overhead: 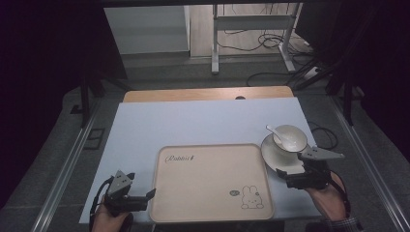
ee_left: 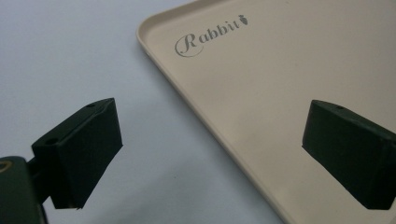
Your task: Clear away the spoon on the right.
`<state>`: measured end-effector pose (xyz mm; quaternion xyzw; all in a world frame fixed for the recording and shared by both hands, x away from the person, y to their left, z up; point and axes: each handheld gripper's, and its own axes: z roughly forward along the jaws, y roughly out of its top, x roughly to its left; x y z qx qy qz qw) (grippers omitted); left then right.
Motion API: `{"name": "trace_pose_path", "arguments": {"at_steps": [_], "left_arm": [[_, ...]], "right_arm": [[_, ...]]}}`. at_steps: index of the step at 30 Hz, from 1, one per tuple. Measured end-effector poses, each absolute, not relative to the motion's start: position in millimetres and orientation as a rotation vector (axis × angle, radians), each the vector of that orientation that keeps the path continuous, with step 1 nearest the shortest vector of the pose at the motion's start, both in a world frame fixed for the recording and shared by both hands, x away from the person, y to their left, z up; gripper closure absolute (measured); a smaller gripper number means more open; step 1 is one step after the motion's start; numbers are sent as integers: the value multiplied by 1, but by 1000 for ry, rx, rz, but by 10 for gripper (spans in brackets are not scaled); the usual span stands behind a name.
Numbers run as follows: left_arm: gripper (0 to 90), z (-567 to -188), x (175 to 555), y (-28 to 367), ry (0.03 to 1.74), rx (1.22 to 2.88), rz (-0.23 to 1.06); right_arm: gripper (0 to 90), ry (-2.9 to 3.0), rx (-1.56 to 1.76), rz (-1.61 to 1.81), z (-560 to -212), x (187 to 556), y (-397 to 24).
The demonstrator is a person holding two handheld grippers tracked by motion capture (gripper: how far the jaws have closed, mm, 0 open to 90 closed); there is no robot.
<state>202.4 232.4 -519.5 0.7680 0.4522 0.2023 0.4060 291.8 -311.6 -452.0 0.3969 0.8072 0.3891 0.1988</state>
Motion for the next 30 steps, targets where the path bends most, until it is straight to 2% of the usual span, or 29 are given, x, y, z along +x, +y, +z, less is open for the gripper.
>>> {"name": "trace_pose_path", "arguments": {"at_steps": [30], "left_arm": [[58, -519, 202, 233, 1131, 1940, 513]], "right_arm": [[32, 2251, 1147, 1056, -433, 364, -309]]}}
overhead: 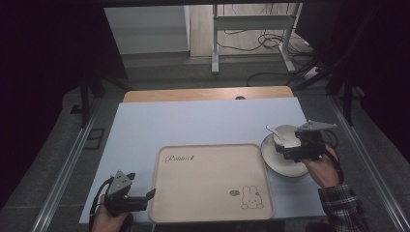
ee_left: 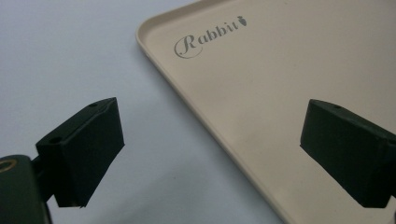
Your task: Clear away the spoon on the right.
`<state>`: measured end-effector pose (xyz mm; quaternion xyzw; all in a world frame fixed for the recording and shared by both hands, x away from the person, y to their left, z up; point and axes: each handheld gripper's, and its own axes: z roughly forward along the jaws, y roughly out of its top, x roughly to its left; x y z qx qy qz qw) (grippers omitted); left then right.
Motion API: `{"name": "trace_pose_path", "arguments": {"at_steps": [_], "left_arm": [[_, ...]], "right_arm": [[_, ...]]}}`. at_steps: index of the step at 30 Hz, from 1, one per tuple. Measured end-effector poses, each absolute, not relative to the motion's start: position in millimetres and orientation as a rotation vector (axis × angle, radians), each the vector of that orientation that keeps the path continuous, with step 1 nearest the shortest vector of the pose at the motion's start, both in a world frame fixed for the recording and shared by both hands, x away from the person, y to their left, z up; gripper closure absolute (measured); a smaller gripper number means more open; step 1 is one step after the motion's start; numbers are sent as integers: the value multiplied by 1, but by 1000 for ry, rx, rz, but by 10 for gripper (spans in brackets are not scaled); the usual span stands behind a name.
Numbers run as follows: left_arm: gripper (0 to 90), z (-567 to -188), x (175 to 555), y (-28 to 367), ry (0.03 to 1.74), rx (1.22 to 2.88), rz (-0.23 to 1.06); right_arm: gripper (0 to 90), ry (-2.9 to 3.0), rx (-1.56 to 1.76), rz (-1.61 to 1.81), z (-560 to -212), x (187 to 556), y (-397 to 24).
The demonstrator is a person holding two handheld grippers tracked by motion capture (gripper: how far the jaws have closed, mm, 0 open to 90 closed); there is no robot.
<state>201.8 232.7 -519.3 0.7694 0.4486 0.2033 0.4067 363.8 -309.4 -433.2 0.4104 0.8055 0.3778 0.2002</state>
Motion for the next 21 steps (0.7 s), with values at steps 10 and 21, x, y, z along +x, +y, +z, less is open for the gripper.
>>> {"name": "trace_pose_path", "arguments": {"at_steps": [10, 21], "left_arm": [[56, -519, 203, 233, 1135, 1939, 503], [55, -520, 203, 234, 1140, 1938, 498]], "right_arm": [[21, 2274, 1245, 992, -439, 389, -318], [307, 2362, 1242, 870, -445, 412, -319]]}}
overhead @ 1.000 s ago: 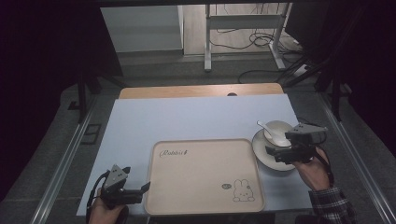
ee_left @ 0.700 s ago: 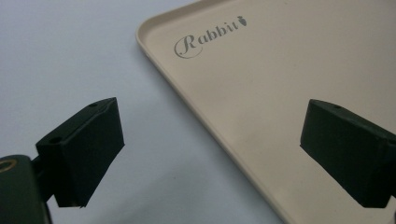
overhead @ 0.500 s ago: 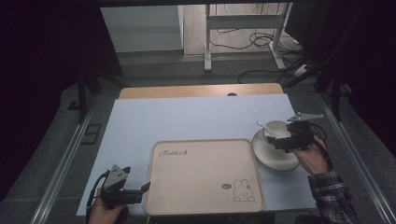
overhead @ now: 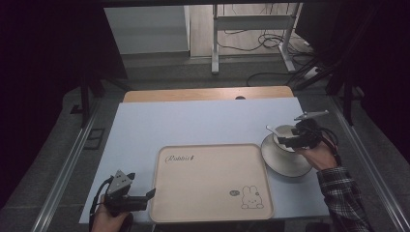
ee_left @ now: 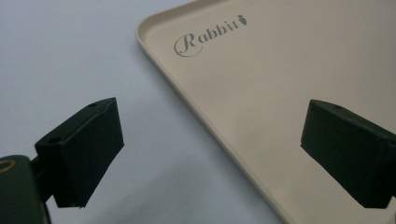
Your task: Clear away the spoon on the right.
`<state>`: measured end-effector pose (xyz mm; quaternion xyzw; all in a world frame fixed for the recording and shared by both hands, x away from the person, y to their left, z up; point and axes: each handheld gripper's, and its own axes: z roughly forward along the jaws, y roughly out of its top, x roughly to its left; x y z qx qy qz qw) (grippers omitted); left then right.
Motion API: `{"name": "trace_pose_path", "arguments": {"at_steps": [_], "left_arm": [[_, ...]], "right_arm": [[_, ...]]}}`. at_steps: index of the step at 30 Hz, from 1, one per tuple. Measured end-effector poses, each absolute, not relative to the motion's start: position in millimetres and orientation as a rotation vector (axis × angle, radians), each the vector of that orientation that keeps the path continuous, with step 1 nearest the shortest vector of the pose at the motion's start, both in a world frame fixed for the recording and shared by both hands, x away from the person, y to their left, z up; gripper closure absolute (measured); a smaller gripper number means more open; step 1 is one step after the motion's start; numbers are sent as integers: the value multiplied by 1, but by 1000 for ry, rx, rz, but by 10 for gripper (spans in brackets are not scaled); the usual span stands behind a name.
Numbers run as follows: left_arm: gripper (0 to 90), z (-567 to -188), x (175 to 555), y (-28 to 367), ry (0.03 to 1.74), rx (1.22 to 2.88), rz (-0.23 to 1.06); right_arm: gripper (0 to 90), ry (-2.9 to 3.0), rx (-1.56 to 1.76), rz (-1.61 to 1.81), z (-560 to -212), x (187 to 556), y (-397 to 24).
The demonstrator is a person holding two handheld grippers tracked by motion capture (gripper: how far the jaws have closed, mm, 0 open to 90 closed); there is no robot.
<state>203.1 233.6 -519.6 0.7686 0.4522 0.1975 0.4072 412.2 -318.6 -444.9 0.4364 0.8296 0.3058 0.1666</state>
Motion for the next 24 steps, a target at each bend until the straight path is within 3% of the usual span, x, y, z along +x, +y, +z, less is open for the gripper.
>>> {"name": "trace_pose_path", "arguments": {"at_steps": [7, 24], "left_arm": [[55, -520, 203, 234, 1142, 1936, 495], [55, -519, 203, 234, 1140, 1936, 495]], "right_arm": [[489, 2410, 1231, 851, -450, 424, -317], [714, 2448, 1254, 843, -460, 442, -316]]}}
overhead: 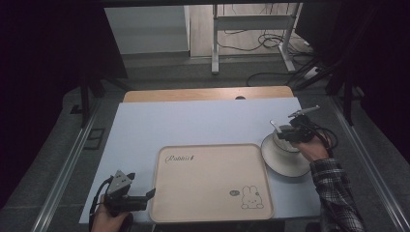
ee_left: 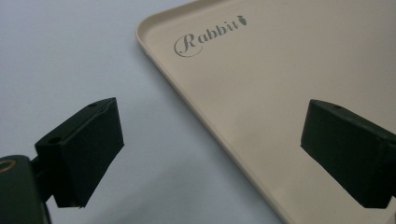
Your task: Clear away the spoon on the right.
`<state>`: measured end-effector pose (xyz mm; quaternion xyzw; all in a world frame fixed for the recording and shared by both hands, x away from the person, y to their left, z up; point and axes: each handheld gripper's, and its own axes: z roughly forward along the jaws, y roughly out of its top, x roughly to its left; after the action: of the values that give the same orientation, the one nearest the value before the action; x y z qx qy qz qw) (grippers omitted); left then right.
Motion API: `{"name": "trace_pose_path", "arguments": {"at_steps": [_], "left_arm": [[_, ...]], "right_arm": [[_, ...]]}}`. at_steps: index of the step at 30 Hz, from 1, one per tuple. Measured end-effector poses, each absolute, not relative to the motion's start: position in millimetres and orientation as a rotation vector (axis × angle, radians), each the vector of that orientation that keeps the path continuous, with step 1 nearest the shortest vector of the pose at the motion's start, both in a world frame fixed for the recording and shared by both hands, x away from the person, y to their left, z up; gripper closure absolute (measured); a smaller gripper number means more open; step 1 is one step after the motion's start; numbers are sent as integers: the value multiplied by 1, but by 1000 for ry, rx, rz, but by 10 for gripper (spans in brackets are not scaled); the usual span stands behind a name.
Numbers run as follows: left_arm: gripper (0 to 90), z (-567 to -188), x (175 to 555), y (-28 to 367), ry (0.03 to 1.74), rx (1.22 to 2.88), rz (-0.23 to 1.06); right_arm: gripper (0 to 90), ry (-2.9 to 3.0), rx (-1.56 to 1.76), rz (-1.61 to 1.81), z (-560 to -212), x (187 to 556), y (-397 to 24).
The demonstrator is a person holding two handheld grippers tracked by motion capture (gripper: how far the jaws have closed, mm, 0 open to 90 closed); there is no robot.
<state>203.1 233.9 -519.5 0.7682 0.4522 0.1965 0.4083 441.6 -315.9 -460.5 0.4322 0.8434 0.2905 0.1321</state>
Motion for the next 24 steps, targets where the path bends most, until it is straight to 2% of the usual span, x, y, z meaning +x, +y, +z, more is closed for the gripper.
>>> {"name": "trace_pose_path", "arguments": {"at_steps": [8, 24], "left_arm": [[55, -519, 203, 234, 1139, 1937, 496], [55, -519, 203, 233, 1136, 1945, 503]], "right_arm": [[734, 2416, 1289, 829, -454, 438, -315], [741, 2376, 1262, 853, -416, 423, -315]]}}
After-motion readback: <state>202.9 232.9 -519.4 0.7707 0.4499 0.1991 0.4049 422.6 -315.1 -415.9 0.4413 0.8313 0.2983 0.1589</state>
